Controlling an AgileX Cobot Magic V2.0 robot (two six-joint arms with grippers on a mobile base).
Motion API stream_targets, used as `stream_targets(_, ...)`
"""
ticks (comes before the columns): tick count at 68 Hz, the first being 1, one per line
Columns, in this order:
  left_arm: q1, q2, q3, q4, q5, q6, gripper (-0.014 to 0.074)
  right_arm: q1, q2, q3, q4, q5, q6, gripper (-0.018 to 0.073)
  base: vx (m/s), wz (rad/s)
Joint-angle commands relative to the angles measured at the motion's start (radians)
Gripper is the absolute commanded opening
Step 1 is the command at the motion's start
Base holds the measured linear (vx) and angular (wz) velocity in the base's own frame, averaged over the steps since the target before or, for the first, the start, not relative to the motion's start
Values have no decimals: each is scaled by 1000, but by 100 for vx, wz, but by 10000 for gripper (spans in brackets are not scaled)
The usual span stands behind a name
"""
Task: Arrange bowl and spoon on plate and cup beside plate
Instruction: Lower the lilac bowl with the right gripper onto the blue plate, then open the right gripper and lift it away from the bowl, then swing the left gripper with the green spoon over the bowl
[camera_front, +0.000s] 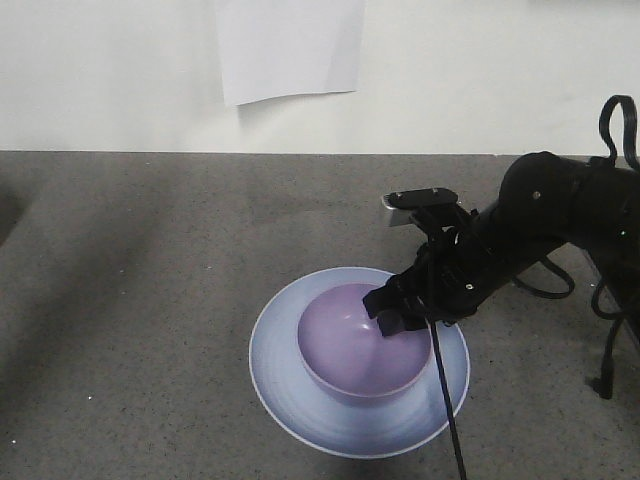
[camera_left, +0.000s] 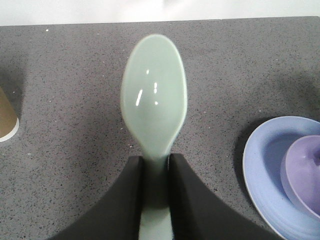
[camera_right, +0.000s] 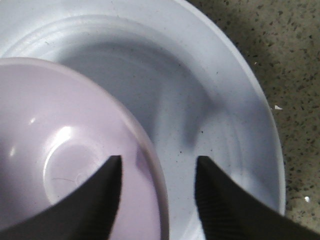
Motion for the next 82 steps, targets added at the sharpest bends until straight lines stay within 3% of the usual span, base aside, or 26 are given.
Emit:
stream_targets(1,-5,-15,-27,-6,-57,0,-6,-3,-55,-27,-6,-27,19,491,0,0)
stream_targets(10,-5,-15,-27,-6,-57,0,-6,-3,-79,-27,-33,-30,51,560,0,0)
stream_targets(40,-5,-15,-27,-6,-47,0,-6,-3,-282,-27,-191,72,149,559,0,0)
stream_targets(59,-5,-15,-27,-17,-42,20,-6,-3,-512,-27,-234,157,159,559,0,0)
stream_targets(68,-5,-3,-27,-112,-42,134,-6,-3,-603,-27,-268,159,186,559,0,0)
stream_targets(82,-5,69,-27,-344,-39,320,-8,-3,-650,-27,-276,167,186,559,0,0)
